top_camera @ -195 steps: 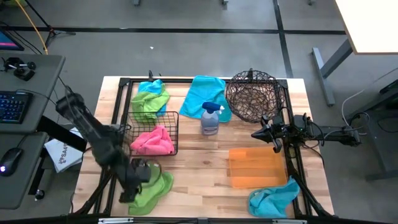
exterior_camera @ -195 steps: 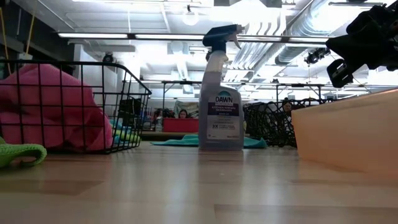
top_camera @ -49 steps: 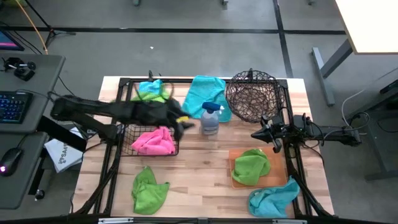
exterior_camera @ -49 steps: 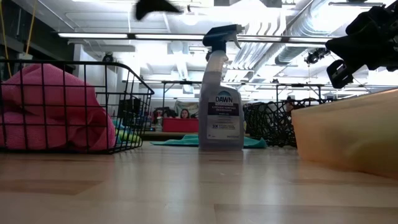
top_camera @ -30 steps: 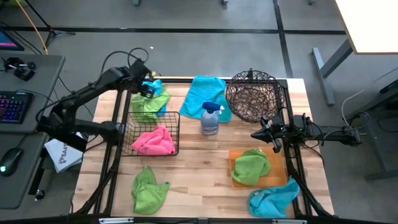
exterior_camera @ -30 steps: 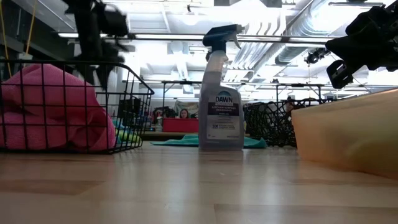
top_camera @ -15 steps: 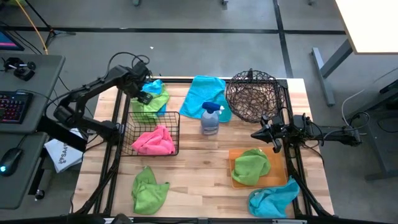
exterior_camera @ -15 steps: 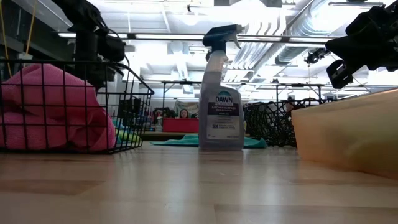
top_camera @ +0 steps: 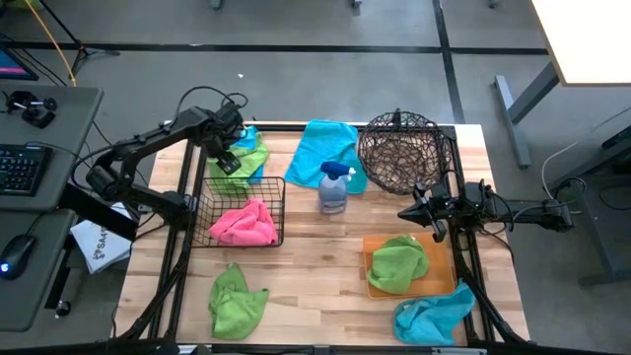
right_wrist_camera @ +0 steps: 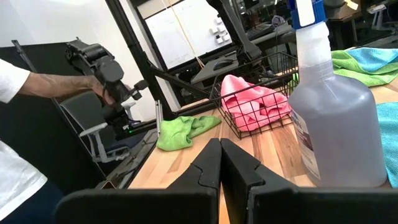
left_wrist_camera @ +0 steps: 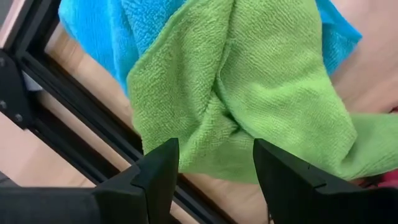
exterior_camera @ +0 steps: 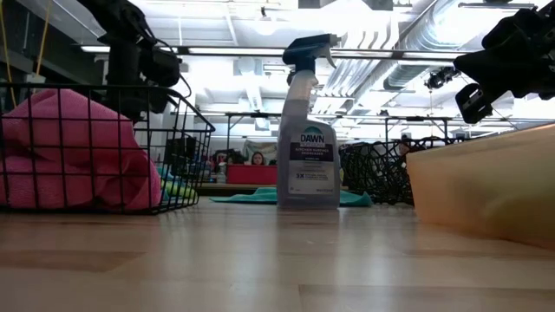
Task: Sort microfiber towel by color & place in baskets
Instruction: Put the top green microfiber cloth into the orange bin
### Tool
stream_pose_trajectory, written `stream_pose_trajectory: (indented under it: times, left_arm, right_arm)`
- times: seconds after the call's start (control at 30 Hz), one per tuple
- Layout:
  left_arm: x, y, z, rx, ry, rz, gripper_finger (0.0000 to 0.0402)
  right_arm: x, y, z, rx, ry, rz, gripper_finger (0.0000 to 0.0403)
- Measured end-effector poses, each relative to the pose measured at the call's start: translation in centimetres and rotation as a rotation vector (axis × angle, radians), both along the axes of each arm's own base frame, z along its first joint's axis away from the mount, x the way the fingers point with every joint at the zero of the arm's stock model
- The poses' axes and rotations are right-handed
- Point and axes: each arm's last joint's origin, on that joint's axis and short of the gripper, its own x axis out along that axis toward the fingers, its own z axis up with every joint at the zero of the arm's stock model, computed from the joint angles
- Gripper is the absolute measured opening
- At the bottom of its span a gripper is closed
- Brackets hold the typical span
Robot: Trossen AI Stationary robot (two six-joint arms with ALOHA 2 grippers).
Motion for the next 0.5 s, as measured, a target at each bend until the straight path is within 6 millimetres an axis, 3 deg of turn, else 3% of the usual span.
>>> stream_pose_trajectory:
  times: [0.5]
  left_arm:
    - [1.5, 1.4, -3.9, -0.042, 0.214, -0.009, 0.0182]
  right_arm:
    - [0.0, 0.0, 0.0, 0.0, 0.0, 0.0, 0.0]
